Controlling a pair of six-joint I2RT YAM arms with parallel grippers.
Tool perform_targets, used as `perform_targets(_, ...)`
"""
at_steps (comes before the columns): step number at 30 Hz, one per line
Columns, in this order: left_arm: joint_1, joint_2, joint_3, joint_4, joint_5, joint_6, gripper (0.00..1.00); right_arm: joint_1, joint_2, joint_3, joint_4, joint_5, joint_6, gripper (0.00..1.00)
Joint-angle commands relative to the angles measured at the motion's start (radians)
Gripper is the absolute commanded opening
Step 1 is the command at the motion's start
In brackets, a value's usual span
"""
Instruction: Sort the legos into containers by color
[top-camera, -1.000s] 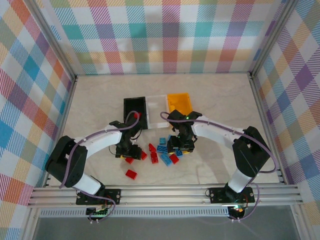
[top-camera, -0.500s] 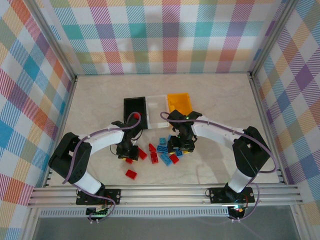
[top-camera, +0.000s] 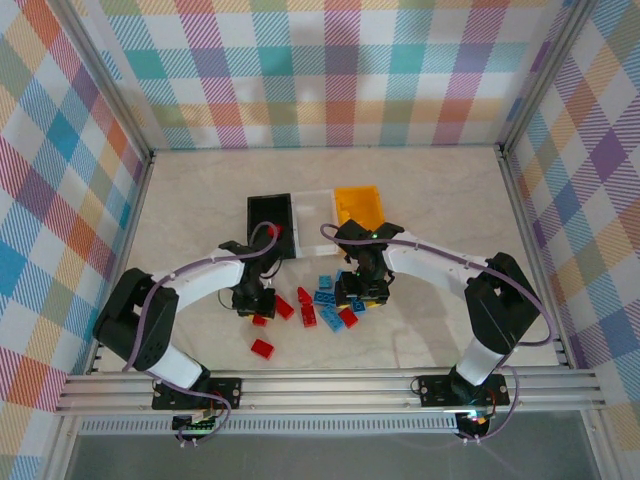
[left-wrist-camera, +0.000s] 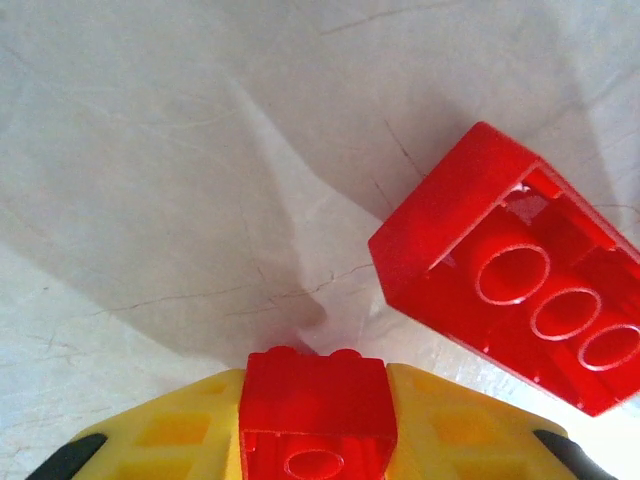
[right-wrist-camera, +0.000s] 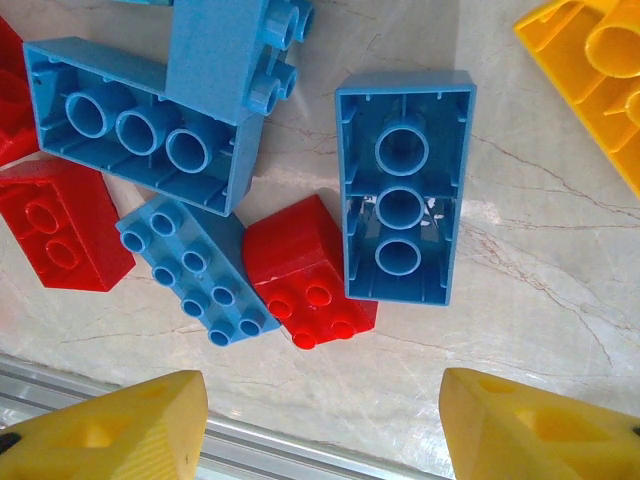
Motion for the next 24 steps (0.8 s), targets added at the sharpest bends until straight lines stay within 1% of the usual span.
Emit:
perform_targets(1, 0.04, -0.08, 0.061, -0.079, 0.027, -0.022, 0.31, 0.009, -0.003, 0.011, -0.016, 0.008, 0.004, 0.63)
perform_targets(5, 0.097, -0.098, 0.192, -0.133, 0.038, -0.009, 0.32, 0.009, -0.001, 0.02, -0.023, 0.014, 0.001, 0.63)
perform_targets(8, 0.135, -0.036, 0.338, -0.148, 0.04, 0.01, 0.32, 0.009, -0.004, 0.032, -0.036, 0.023, -0.005, 0.63)
perform_targets(11, 0.154, 0.084, 0.512, -0.15, 0.032, 0.03, 0.33, 0.009, -0.01, 0.049, -0.058, 0.038, -0.016, 0.64)
perform_targets(13, 0.161, 0.192, 0.632, -0.15, 0.019, 0.047, 0.34, 0.007, -0.013, 0.065, -0.079, 0.053, -0.028, 0.64)
perform_targets(18, 0.173, 0.431, 0.856, -0.178, -0.034, 0.102, 0.34, 0.007, -0.026, 0.099, -0.123, 0.087, -0.049, 0.64)
perform_targets(21, 0.184, 0.514, 0.928, -0.207, -0.069, 0.129, 0.34, 0.006, -0.039, 0.104, -0.133, 0.094, -0.05, 0.64)
perform_targets(24, 0.201, 0.533, 0.934, -0.201, -0.068, 0.133, 0.34, 0.005, -0.047, 0.093, -0.129, 0.094, -0.047, 0.64)
